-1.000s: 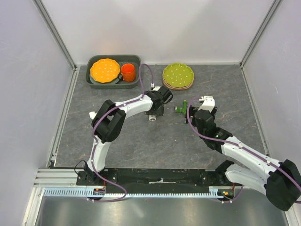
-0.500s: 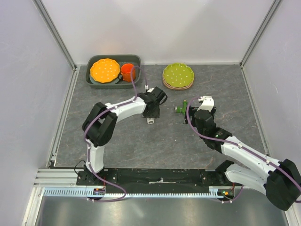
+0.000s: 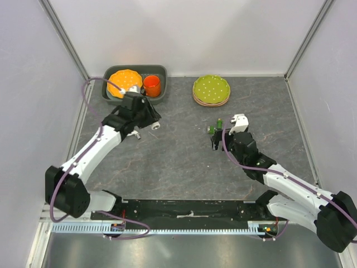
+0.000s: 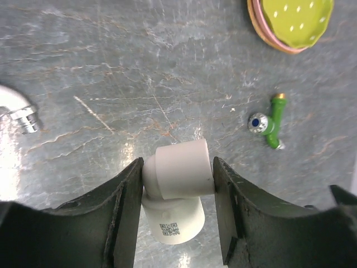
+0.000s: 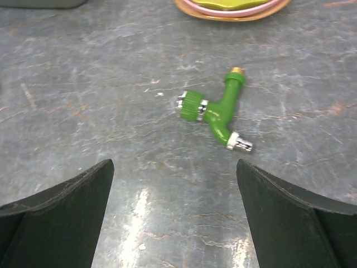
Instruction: Install the water faucets
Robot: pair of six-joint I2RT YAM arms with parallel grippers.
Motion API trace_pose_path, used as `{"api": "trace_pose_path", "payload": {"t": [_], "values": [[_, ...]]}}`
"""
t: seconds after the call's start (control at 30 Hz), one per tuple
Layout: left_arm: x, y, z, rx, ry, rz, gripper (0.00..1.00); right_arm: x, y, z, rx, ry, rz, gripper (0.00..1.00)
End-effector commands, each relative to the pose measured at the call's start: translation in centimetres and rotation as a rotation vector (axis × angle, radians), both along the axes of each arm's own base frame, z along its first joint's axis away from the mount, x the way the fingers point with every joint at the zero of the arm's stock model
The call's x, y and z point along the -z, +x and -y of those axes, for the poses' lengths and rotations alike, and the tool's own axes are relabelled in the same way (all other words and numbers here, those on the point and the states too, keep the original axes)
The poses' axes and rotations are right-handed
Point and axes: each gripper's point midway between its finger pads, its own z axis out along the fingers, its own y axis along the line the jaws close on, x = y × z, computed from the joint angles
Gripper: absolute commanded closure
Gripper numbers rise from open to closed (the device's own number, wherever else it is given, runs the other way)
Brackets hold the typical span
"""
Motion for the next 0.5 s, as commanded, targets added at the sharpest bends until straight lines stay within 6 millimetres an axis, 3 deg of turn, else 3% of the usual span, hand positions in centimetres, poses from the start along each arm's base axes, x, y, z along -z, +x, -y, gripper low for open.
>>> {"api": "trace_pose_path", "payload": {"t": [0.0,0.07,0.1,0.2,0.3,0.47], "values": [[-4.7,-0.5,-2.6,-0.059,-0.183,0.096,0.98,-3.0,-0.3,-2.6,-0.152,0.077,0.104,0.02],[-5.1,-1.0,-4.4,-0.097,-0.163,0.131,0.98,-3.6,0.0,-2.5,-0.126,0.090,0.104,0.01],[-6.3,-1.5,-5.4,-0.126,-0.165,0.171,0.98,-4.0,0.1,-2.4,-0.117,0.093,0.105,0.02],[-5.8,-2.7,-7.8,-0.224,-0.163,0.196,0.98,-4.5,0.4,-2.5,-0.119,0.080,0.104,0.02],[-5.5,-3.6,-9.1,-0.250,-0.216,0.212,0.98,-3.8,1.4,-2.4,-0.102,-0.003,0.068,0.02],[-5.1,-4.6,-9.8,-0.237,-0.278,0.204,0.98,-1.1,3.1,-1.4,-0.032,-0.149,-0.022,0.02]]}}
